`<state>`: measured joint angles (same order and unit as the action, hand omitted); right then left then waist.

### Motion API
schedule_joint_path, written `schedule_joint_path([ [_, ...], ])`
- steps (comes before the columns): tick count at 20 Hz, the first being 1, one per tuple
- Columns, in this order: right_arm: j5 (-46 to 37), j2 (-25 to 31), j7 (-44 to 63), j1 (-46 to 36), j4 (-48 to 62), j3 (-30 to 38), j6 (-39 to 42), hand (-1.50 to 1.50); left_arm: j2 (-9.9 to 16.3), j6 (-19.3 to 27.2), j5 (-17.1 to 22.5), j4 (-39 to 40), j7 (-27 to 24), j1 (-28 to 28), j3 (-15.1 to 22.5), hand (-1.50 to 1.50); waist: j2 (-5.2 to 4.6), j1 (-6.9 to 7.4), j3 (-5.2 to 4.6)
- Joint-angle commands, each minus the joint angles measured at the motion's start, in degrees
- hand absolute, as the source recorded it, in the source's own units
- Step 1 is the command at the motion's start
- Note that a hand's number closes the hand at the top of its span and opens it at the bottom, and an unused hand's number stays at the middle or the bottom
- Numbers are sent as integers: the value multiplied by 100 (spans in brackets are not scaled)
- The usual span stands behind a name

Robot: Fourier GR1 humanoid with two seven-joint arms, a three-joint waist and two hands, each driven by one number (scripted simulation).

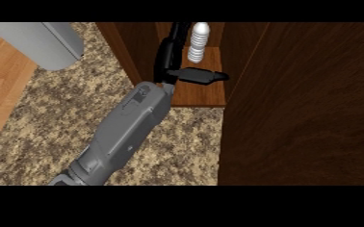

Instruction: Pick up the bottled water, place it into the cabinet and close the cabinet

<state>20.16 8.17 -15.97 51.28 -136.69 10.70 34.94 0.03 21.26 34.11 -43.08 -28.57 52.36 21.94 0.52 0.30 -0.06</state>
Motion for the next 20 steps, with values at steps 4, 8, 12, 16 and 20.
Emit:
schedule_joint_path([
  [4,-103,-213,424,133,-944,-224,-352,-150,261,55,-131,-1894,432,-1395,549,-150,17,123,-3],
  [8,-13,-107,406,-8,-866,-112,-383,-150,195,477,-315,-2981,651,-2236,1032,-150,10,111,0],
  [12,-10,52,647,138,-1116,-448,-175,-150,787,384,-306,-3894,1035,-2716,1030,-150,-12,44,0],
  [16,-195,620,704,130,-931,-717,433,150,1134,158,-315,-4363,606,-3683,1146,-150,-19,73,-5],
  [20,-775,595,688,3,-951,-1228,579,150,1415,361,-362,-5275,772,-4252,1228,-150,3,59,-2],
])
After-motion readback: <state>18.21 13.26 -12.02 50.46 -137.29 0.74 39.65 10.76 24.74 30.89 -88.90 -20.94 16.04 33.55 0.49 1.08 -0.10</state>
